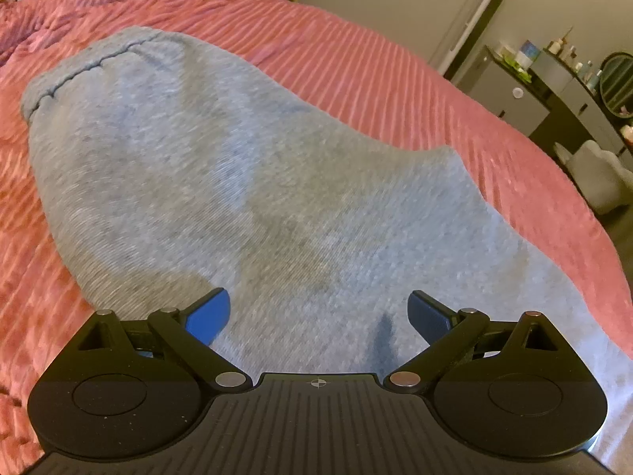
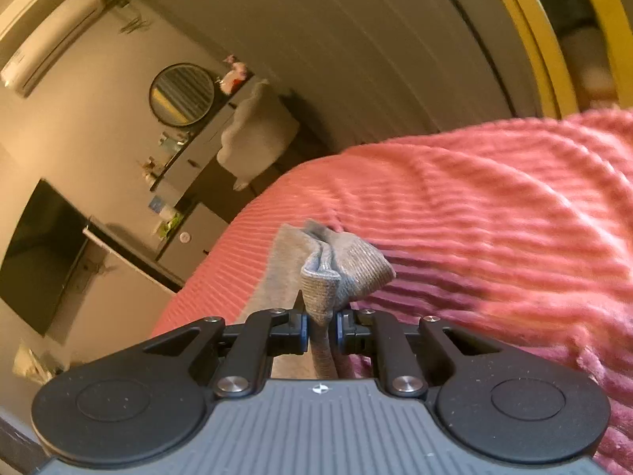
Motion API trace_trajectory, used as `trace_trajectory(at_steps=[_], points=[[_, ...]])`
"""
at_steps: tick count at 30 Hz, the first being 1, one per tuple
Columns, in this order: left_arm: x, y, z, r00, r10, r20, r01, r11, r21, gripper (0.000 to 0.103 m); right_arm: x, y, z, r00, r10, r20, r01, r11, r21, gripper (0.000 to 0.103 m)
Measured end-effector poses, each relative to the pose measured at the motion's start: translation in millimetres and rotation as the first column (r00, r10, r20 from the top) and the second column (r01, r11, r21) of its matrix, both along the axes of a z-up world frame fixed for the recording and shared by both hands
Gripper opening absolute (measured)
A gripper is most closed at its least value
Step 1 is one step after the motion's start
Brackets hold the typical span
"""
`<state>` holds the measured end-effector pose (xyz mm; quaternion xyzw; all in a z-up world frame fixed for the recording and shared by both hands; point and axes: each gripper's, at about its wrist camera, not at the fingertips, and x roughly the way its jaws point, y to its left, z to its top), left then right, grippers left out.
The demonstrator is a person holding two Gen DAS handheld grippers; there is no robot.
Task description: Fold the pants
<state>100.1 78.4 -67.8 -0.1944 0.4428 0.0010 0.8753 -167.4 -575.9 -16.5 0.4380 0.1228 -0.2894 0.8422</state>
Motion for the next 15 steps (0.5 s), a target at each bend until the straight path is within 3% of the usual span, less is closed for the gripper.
trace_trajectory(at_steps=[4, 7, 10, 15], points=[[-8, 3, 6, 1.000, 0.010, 0.014, -0.010, 1.000, -0.016, 0.099, 6, 3, 5, 0.999, -0.016, -0.046, 0.017, 1.000, 0.017, 0.012], [-14, 8, 11, 0.999, 0.023, 0.033, -0.022, 0.999, -0.029, 0.099, 7, 9, 12, 1.000, -0.009, -0.025, 0.009, 1.000, 0.007, 0.012], [-19, 12, 15, 0.998, 0.044, 0.042, -0.042, 0.998, -0.048, 0.099, 16, 15, 16, 0.995, -0.001, -0.103, -0.003, 0.999, -0.040, 0.012], [-27, 15, 22, 0.997, 0.043, 0.071, -0.036, 0.995, -0.095, 0.099, 26, 26, 36, 0.996, 0.008, -0.093, -0.012, 0.999, -0.046, 0.011]])
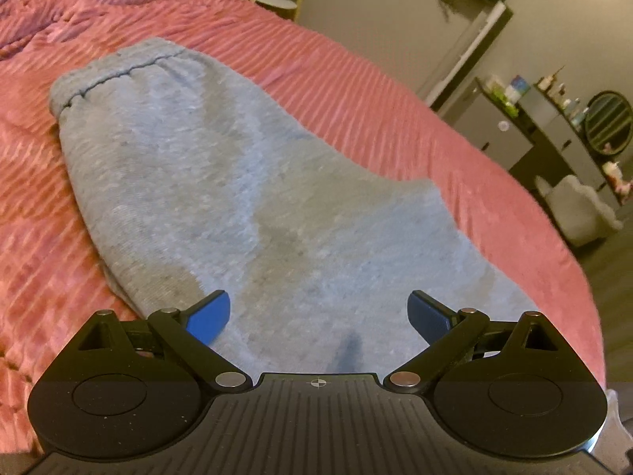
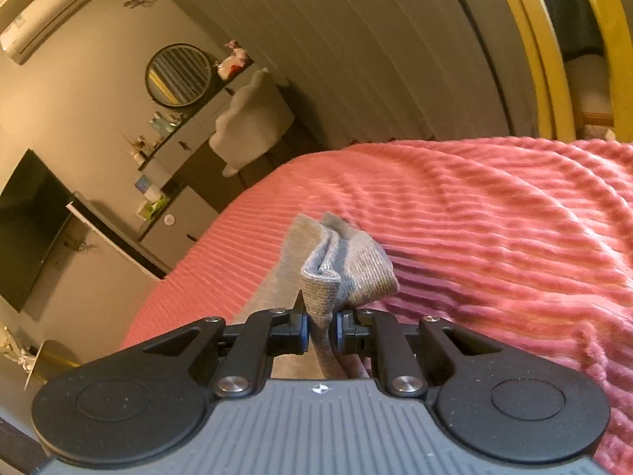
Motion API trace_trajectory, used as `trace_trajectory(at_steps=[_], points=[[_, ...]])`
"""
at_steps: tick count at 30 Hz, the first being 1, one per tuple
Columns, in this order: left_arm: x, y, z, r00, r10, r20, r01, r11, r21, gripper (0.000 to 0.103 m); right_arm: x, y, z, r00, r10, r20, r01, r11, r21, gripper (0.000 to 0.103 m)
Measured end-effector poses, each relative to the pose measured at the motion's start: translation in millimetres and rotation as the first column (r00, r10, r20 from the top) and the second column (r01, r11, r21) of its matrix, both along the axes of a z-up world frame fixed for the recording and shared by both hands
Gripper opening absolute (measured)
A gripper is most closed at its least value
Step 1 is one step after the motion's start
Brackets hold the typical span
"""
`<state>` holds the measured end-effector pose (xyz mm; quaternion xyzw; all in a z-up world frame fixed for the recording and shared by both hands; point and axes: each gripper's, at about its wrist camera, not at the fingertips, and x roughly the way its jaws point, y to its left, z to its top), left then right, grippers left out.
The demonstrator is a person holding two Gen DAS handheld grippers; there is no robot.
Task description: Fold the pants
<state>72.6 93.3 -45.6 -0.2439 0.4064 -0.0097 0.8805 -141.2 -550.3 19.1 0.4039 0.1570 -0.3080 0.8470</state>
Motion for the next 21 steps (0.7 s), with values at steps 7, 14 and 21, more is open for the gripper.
trace_trajectory(at_steps=[7, 14, 21], points=[[-6, -2, 8, 0.999, -0.002, 0.039, 0.001, 1.000, 0.015, 0.099, 66, 128, 79, 0.926, 0.378, -0.006, -0.362, 0.880, -0.309, 0.011], [-8, 6, 6, 0.999, 0.029, 0.023, -0.028, 0.999, -0.024, 0.099, 147, 327, -15, 0.600, 0.740, -0.304, -0.800, 0.547, -0.247, 0.012], [4, 5, -7, 1.000, 0.007, -0.027, -0.009, 0.998, -0.065, 0.099, 144, 396, -53, 0.437, 0.714, -0.547, -0.898, 0.307, -0.316, 0.014]])
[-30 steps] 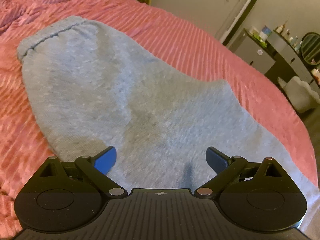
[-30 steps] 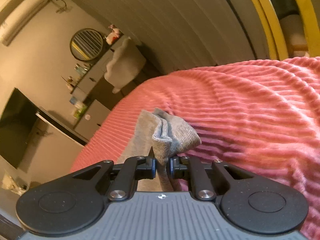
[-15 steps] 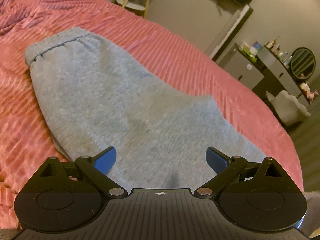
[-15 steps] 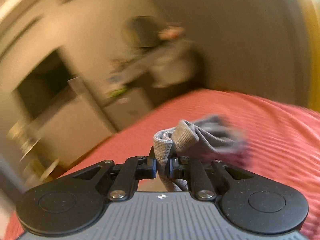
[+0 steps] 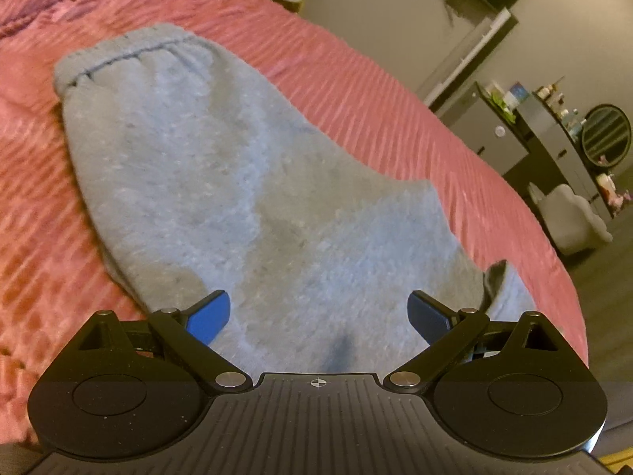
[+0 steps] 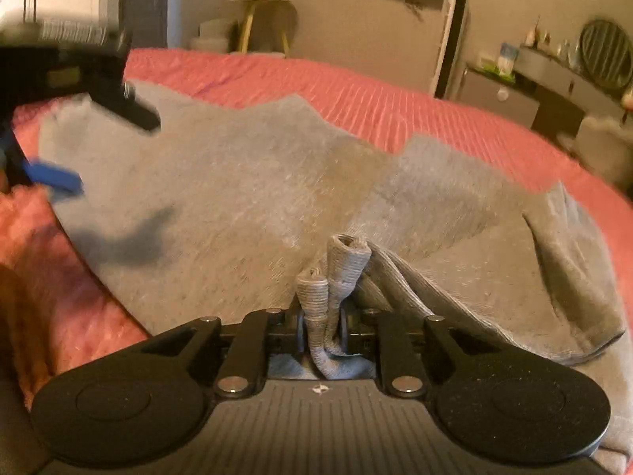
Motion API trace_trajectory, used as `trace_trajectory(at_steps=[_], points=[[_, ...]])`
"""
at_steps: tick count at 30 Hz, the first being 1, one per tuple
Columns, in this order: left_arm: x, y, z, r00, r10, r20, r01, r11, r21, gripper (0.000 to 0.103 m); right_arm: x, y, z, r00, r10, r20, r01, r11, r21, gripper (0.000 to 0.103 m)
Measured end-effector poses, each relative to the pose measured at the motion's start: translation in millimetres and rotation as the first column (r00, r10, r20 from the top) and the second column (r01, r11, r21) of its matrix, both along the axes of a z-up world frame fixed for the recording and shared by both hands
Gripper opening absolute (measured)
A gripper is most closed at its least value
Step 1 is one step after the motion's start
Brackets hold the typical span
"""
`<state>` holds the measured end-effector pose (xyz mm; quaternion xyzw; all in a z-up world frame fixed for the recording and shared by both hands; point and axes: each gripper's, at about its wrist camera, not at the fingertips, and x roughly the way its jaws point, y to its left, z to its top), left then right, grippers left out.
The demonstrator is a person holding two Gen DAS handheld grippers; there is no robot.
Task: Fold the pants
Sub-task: 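Lift the leg end with the right tool and fold it toward the waistband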
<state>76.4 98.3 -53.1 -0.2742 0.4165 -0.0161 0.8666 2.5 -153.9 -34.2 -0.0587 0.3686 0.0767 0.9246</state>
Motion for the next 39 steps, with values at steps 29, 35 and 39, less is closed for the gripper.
trace_trajectory(at_steps=[29, 35, 39], points=[[6, -17, -1, 0.995, -0.097, 0.008, 0.096, 0.995, 0.040, 0.099, -33, -3, 43, 0.991, 0.136, 0.008, -0.135, 0.973, 0.189, 0.048], [-4, -38, 14, 0.969, -0.231, 0.087, 0.222, 0.970, 0.096, 0.099, -53, -79, 81, 0.975, -0.170, 0.141, 0.116, 0.938, 0.327, 0.077], [-22, -69, 24, 0.904, -0.404, 0.141, 0.377, 0.908, 0.181, 0.099, -45, -139, 60, 0.902, -0.430, -0.031, 0.401, 0.812, 0.424, 0.077]])
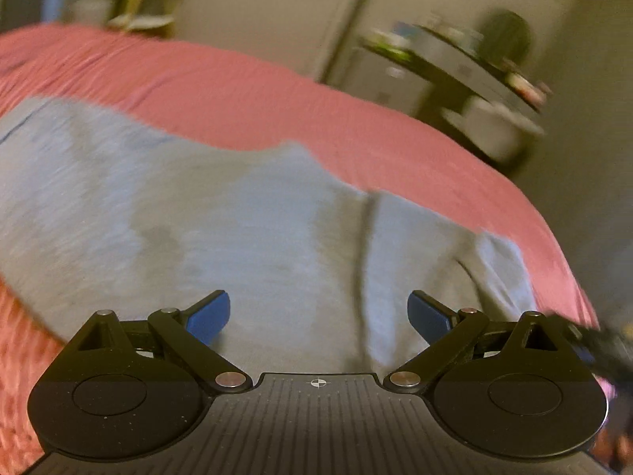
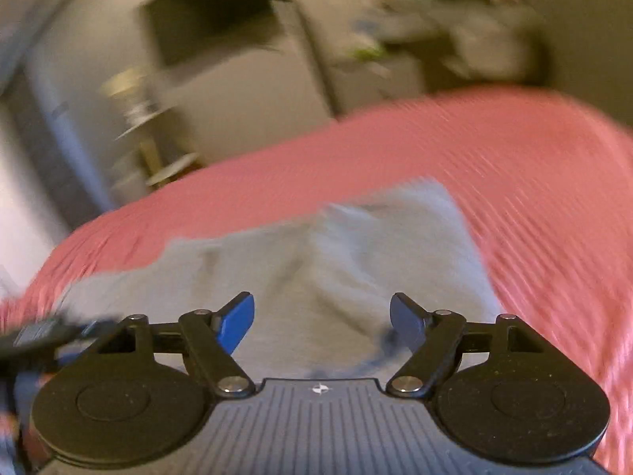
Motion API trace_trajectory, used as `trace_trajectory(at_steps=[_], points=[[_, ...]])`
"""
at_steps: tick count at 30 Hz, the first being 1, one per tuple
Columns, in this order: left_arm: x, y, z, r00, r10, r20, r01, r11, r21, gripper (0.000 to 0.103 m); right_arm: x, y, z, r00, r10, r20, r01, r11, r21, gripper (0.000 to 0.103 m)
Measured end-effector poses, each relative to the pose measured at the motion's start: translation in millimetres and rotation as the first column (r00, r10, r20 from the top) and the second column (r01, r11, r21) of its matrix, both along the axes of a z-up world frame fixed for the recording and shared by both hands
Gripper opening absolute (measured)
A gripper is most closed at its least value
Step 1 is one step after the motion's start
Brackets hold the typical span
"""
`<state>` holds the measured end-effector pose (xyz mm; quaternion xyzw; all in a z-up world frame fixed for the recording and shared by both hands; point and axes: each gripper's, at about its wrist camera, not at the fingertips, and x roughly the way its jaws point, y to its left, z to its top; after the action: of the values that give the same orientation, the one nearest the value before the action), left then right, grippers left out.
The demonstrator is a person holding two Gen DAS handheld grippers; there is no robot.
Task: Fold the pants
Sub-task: 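Lift the leg end with the right tool and fold it toward the waistband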
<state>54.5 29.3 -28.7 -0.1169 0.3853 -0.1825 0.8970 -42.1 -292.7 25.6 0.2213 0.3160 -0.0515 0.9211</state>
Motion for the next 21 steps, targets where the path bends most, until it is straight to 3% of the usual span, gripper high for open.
trace_trajectory(at_steps=[3, 5, 9, 11, 16, 21], points=[[-14, -20, 3, 0.993, -0.111, 0.047, 0.109, 0.993, 0.050, 0.099, 5, -16, -20, 0.997, -0.040, -0.066, 0.046, 0.995, 0.093, 0.065], [-20, -33, 3, 0.982, -0.177, 0.072, 0.171, 0.982, 0.084, 0.099, 12, -17, -30, 0.996, -0.022, -0.087, 0.034, 0.990, 0.135, 0.050], [-20, -47, -3, 0.969, -0.239, 0.063, 0.228, 0.963, 0.146, 0.099, 27, -14, -35, 0.995, -0.019, -0.103, 0.029, 0.995, 0.097, 0.034], [-16, -41, -6, 0.974, -0.222, 0.042, 0.216, 0.969, 0.118, 0.099, 33, -14, -36, 0.994, -0.017, -0.108, 0.025, 0.997, 0.077, 0.010], [-4, -12, -6, 0.995, -0.096, 0.015, 0.096, 0.995, -0.015, 0.099, 42, -5, -20, 0.998, 0.056, -0.016, -0.056, 0.998, 0.008, 0.007], [5, 13, -6, 0.999, 0.037, 0.020, -0.035, 0.995, -0.089, 0.099, 92, 37, 14, 0.974, 0.201, 0.103, -0.202, 0.979, 0.000, 0.007]])
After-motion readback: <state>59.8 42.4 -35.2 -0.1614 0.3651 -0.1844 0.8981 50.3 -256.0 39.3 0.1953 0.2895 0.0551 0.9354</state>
